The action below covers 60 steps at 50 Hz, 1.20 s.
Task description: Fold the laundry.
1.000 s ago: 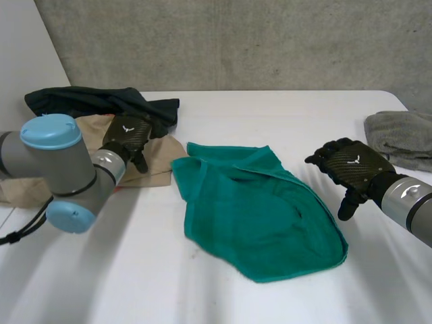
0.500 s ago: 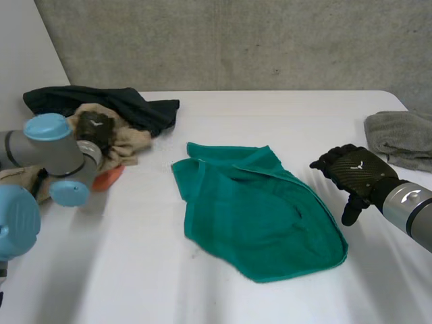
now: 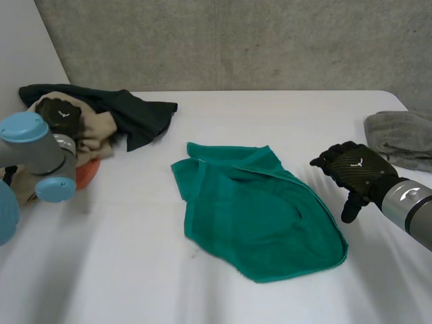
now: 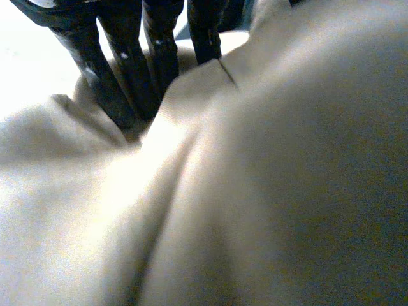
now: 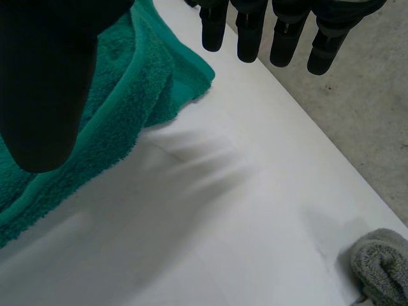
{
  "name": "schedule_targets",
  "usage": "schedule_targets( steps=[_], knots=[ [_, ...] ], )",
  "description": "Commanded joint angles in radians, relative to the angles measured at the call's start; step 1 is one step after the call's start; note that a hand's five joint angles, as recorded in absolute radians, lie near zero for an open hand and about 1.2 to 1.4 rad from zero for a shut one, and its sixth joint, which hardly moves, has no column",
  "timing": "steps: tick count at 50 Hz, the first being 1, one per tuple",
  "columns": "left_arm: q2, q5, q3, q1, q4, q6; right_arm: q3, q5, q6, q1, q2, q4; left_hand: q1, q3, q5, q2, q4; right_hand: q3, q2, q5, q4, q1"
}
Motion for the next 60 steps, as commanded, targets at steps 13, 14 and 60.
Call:
schedule_targets(
  steps=[13, 14, 60],
  knots=[
    [0.661, 0.035, -0.681, -0.250, -0.085, -0.289, -0.075, 0.007, 0.000, -0.010, -0.016, 0.011, -0.070, -0.055, -0.101, -0.064, -0.043, -0.030, -0.032, -0.048, -0.035, -0.049],
    [0.698, 0.061, -0.742, -0.300, -0.094, -0.314, -0.075, 0.006, 0.000, -0.010, -0.016, 0.011, -0.047, -0.031, -0.077, -0.041, -0.019, -0.030, -0.032, -0.048, -0.035, -0.049],
    [0.590, 0.098, -0.783, -0.643, 0.015, -0.291, -0.119, -0.097, -0.046, -0.013, -0.004, 0.026, 0.898, 0.914, 0.868, 0.904, 0.926, -0.030, -0.032, -0.048, -0.035, -0.049]
  ],
)
